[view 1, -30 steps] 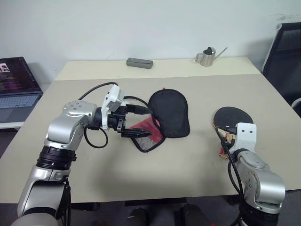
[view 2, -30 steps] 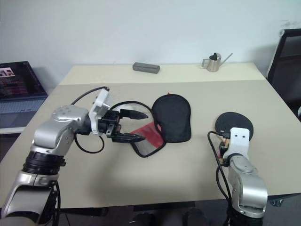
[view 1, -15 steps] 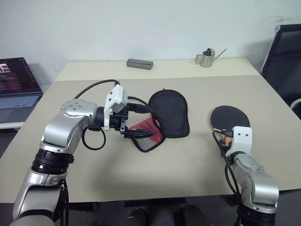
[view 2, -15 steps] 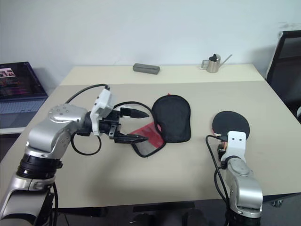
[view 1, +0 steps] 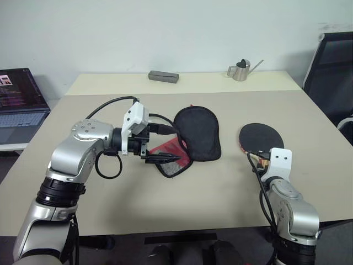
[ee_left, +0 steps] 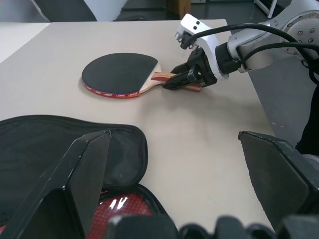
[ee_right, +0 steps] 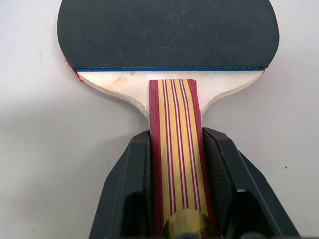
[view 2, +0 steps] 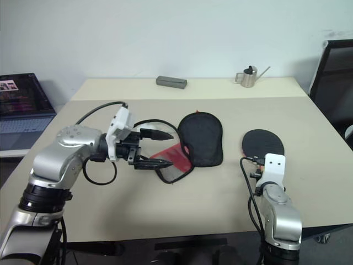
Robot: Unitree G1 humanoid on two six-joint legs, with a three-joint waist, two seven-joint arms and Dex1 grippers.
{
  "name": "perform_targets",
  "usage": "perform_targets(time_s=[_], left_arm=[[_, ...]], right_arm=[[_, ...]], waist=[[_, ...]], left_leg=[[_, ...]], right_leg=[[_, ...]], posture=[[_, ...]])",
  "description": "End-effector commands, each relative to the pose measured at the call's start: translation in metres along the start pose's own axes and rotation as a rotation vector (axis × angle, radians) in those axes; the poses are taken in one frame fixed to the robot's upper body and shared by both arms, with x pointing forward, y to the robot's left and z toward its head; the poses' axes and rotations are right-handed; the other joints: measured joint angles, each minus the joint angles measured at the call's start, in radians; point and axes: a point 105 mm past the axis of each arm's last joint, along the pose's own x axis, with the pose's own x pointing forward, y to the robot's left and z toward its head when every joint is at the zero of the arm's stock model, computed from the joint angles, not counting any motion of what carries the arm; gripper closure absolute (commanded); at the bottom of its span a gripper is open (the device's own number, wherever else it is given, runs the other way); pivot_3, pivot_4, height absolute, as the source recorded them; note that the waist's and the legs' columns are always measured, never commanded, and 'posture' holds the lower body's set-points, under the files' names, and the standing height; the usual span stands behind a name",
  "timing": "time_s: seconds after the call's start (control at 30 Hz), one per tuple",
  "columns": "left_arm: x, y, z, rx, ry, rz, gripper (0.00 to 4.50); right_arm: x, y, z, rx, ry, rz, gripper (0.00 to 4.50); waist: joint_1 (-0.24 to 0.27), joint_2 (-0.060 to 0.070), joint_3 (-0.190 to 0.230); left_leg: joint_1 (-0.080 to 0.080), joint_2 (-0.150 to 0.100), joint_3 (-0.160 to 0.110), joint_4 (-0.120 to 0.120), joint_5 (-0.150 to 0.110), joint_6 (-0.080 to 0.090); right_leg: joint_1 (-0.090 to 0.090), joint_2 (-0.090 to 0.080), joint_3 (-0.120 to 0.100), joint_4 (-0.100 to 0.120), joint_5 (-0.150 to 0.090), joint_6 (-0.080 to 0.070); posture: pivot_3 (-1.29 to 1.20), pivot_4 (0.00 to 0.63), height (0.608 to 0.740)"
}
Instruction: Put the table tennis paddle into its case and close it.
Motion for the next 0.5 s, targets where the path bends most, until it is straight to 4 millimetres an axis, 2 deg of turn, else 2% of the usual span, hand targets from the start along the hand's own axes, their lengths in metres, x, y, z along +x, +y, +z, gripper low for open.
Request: perform_targets(time_s=[0.03,0.23,0.5], left_arm=[[-0.021,0.014,0.009,0.046,-0.005,0.105,0.00],[-0.053,0.029,-0.001,0.012,0.014,0.244,0.00],[-0.072,0.032,-0.011,-0.018,0.013,0.336,0.00]], right_arm=[[0.004,-0.008,0.009,0.016,-0.027,-0.036,3.36],[0.000,0.000,0.046,0.008,-0.148,0.006,3.36],[-0.005,0.020,0.072,-0.010,-0.227,0.087,3.36]], waist=[[-0.001,0.000,0.000],[-0.001,0.004,0.003],[-0.004,0.005,0.003]], left_leg=[[0.000,0.000,0.000,0.000,0.000,0.000],[-0.001,0.000,0.000,-0.001,0.001,0.001],[-0.003,0.000,-0.001,-0.003,0.001,0.001]], right_leg=[[0.000,0.000,0.000,0.000,0.000,0.000],[-0.002,0.000,0.000,0.000,0.001,0.000],[-0.004,0.000,-0.001,-0.001,0.002,-0.005]], posture=[[0.00,0.150,0.740],[0.00,0.150,0.740],[0.00,0.150,0.740]])
